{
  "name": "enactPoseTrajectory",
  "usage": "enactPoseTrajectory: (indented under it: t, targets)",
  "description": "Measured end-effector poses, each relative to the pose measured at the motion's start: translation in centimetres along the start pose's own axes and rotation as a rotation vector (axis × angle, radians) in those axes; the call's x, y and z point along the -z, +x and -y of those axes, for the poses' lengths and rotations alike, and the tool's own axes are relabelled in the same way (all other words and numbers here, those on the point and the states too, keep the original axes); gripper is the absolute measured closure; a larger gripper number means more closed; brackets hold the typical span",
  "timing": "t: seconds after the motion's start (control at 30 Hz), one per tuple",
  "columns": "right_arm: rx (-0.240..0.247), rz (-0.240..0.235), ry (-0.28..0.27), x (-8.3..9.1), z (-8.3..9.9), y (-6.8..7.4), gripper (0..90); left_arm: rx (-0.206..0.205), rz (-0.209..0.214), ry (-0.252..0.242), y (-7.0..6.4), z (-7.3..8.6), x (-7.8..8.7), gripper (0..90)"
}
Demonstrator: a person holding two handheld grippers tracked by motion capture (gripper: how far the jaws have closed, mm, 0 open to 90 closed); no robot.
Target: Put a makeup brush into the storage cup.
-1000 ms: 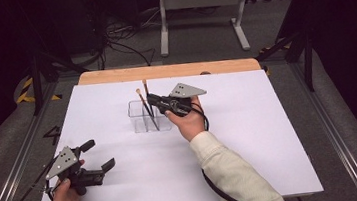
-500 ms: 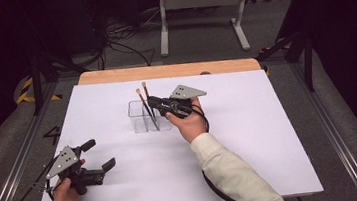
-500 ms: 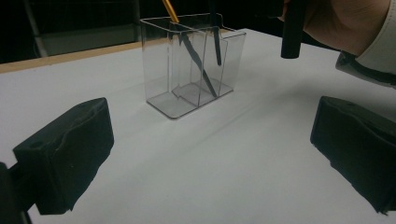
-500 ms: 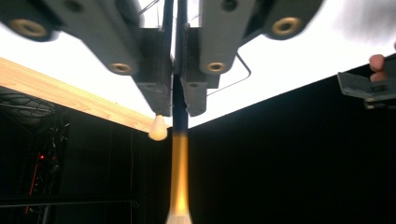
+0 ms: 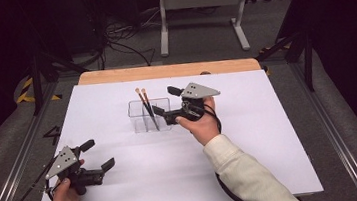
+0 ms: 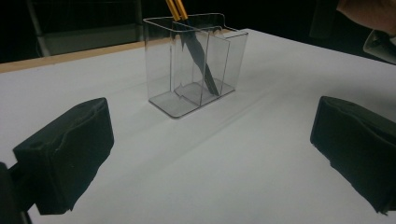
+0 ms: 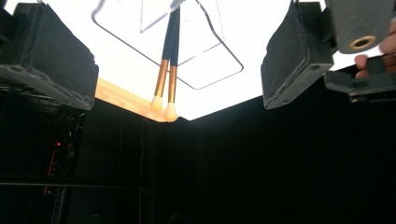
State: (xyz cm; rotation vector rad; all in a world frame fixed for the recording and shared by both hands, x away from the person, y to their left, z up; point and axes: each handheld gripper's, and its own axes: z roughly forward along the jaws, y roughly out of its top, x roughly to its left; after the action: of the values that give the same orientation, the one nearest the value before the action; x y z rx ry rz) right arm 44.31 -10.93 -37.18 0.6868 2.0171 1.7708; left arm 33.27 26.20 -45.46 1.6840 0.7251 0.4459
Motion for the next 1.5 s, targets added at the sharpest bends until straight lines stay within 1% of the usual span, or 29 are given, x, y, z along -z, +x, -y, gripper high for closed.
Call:
enactPoseTrajectory:
  t: [0.13, 0.2, 0.23, 0.27, 0.4, 0.53, 0.7, 0.73, 0.77, 0.83, 0.87, 0.9, 1.03, 1.1, 1.27, 1.37, 1.43, 1.47, 1.5]
  targets:
    - [0.007, 0.008, 0.004, 2.0, -0.5, -0.3, 10.5, -0.003, -0.006, -0.001, 0.0, 0.0, 0.1, 0.1]
    - [0.009, 0.014, 0.006, 2.8, -0.5, -0.6, 9.8, -0.008, -0.008, 0.000, -0.1, -0.1, 0.2, 0.1]
    - [0.009, 0.014, 0.006, 2.8, -0.5, -0.6, 9.8, -0.008, -0.008, 0.000, -0.1, -0.1, 0.2, 0.1]
    - [0.006, 0.014, 0.014, 3.5, -0.4, -0.8, 9.5, -0.004, -0.010, -0.001, -0.1, -0.1, 0.2, 0.1]
    - [0.007, 0.034, 0.032, 5.4, -0.3, -1.6, 8.5, -0.004, -0.016, -0.003, -0.1, -0.1, 0.3, 0.1]
    - [0.012, 0.053, 0.037, 7.0, -0.4, -2.1, 7.9, -0.005, -0.017, -0.002, -0.1, -0.1, 0.4, 0.1]
    - [0.010, 0.058, 0.024, 9.0, -0.8, -2.4, 7.3, -0.006, -0.018, -0.002, -0.1, -0.1, 0.4, 0.1]
    - [0.010, 0.058, 0.024, 9.0, -0.8, -2.4, 7.3, -0.006, -0.018, -0.002, -0.1, -0.1, 0.4, 0.1]
    - [0.012, 0.063, 0.020, 9.7, -0.8, -2.5, 7.3, -0.005, -0.019, -0.003, -0.1, -0.1, 0.4, 0.1]
    - [0.014, 0.065, 0.021, 10.0, -0.8, -2.6, 6.9, -0.005, -0.020, -0.004, 0.0, -0.1, 0.4, 0.1]
    - [0.016, 0.073, 0.027, 10.5, -0.8, -2.7, 6.3, -0.005, -0.020, -0.004, 0.0, -0.1, 0.4, 0.1]
    - [0.016, 0.073, 0.027, 10.5, -0.8, -2.7, 6.3, -0.005, -0.021, -0.005, 0.0, -0.1, 0.4, 0.1]
    - [0.020, 0.082, 0.039, 11.6, -0.4, -2.9, 4.1, -0.008, -0.020, -0.002, -0.1, -0.1, 0.4, 0.1]
    - [0.023, 0.080, 0.046, 12.1, -0.2, -2.9, 2.5, -0.013, -0.020, -0.002, -0.1, -0.2, 0.4, 0.1]
    - [0.039, 0.078, 0.058, 13.5, 0.2, -2.8, 1.8, -0.009, -0.022, -0.007, -0.1, -0.2, 0.5, 0.1]
    - [0.031, 0.078, 0.054, 14.5, 0.7, -2.9, 1.7, -0.013, -0.020, -0.006, -0.1, -0.2, 0.5, 0.1]
    - [0.037, 0.079, 0.063, 15.2, 1.1, -3.0, 1.7, -0.025, -0.021, -0.013, -0.1, -0.3, 0.6, 0.1]
    - [0.042, 0.079, 0.069, 15.5, 1.4, -3.0, 1.7, -0.019, -0.018, -0.018, -0.2, -0.4, 0.7, 0.1]
    - [0.046, 0.081, 0.071, 15.8, 1.6, -3.1, 1.7, -0.024, -0.017, -0.025, -0.2, -0.4, 0.7, 0.1]
